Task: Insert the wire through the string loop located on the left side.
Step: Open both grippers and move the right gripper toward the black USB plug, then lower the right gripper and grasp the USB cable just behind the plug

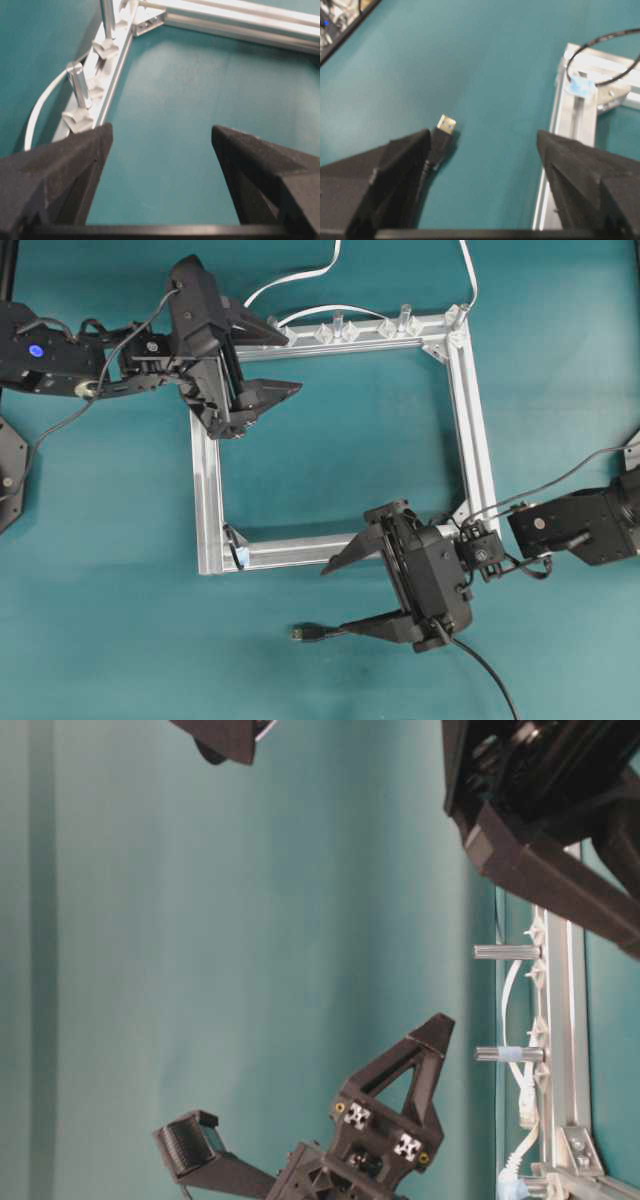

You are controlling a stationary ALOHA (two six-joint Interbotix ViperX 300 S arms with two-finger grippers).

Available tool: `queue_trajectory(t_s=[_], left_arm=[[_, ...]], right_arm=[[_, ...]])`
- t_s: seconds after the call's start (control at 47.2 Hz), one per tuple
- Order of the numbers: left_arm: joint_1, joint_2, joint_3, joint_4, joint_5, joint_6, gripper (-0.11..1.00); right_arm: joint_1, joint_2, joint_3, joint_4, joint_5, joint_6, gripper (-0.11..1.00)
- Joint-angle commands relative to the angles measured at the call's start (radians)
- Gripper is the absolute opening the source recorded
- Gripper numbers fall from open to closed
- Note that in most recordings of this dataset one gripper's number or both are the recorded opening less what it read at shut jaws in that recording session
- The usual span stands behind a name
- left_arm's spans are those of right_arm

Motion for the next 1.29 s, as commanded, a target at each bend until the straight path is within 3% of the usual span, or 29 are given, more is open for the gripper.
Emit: queue_trajectory(t_s=[0.0,0.445,0.763,0.954,1.081,1.272], left_arm=[[-0.008,-0.029,-0.006,0.003,0.0,-0.002,0.88],[-0.04,-0.06,0.035,0.003,0.028,0.0,0.88],[-0.063,-0.14,0.104,0.003,0.028,-0.003,0.88],[-0.072,-0.181,0.143,0.003,0.029,-0.003,0.88],[-0.074,-0.199,0.167,0.002,0.029,-0.006,0.88],[-0.078,-0.229,0.195,0.003,0.029,-0.012,0.88]], right_arm=[[0.003,-0.018,-0.021,0.018,-0.002,-0.006,0.86],[0.054,-0.018,-0.031,0.149,0.049,-0.098,0.86],[0.083,-0.018,-0.037,0.336,0.049,-0.239,0.86],[0.112,-0.014,-0.041,0.43,0.044,-0.288,0.86],[0.129,0.002,-0.054,0.459,0.044,-0.296,0.86],[0.15,0.046,-0.094,0.465,0.049,-0.296,0.86]])
